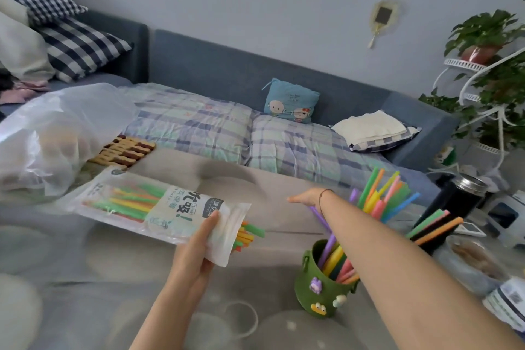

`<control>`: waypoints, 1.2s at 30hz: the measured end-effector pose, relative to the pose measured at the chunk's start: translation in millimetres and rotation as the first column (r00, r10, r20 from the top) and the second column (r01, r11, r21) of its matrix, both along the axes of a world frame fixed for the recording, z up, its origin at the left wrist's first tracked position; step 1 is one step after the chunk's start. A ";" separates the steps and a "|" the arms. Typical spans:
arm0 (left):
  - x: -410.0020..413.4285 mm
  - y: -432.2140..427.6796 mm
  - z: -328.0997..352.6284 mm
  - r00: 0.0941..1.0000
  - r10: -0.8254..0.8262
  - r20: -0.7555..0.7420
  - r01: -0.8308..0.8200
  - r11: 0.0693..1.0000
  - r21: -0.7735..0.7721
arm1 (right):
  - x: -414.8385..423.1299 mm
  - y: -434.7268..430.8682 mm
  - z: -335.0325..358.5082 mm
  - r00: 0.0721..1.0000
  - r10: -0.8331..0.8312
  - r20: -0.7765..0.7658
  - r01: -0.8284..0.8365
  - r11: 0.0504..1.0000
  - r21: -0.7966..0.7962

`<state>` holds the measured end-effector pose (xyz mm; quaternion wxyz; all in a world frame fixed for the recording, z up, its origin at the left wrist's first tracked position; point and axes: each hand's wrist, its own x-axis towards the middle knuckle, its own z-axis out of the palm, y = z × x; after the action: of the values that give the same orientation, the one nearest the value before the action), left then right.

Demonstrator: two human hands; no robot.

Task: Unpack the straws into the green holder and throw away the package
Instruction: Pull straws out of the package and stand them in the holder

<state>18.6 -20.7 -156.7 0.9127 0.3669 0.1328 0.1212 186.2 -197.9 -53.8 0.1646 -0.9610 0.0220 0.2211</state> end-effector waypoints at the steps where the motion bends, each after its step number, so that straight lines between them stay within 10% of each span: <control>1: 1.2 1.1 -2.9 1.000 -0.004 0.000 0.004 1.000 -0.018 | 2.4 -2.4 0.0 1.000 0.010 -0.022 -0.011 0.998 -0.061; 11: 4.8 -3.6 1.8 0.999 -0.033 -0.004 0.033 0.999 -0.037 | 12.9 -10.5 -37.2 0.996 0.080 0.037 -0.060 0.925 -0.375; 17: -10.7 -4.7 27.2 1.000 -0.004 0.006 0.004 1.000 -0.025 | -7.2 23.6 -27.8 0.972 -0.036 0.232 -0.006 0.985 0.175; 21: -31.9 -10.9 45.0 0.999 0.031 0.030 -0.031 0.999 -0.012 | -35.7 37.3 24.1 0.920 -0.191 0.343 -0.088 0.752 0.653; 25: -55.6 -27.4 45.4 1.000 0.020 0.000 -0.020 1.000 0.009 | -87.7 12.3 74.3 0.882 -0.216 0.418 -0.216 0.603 0.768; 31: -96.3 -73.9 43.1 0.996 -0.021 -0.090 0.022 1.000 0.009 | -170.2 -66.4 90.5 0.647 -0.277 0.711 -0.375 0.696 0.613; 36: -110.3 -90.0 41.3 0.994 -0.004 -0.112 0.003 1.000 -0.008 | -179.2 -80.7 55.6 0.707 -0.201 0.678 -0.187 0.872 0.453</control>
<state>-91.7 -110.7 -115.4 0.9054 0.3700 0.1835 0.0983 7.1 -278.6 1.8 0.3991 -0.8966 -0.0958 -0.1665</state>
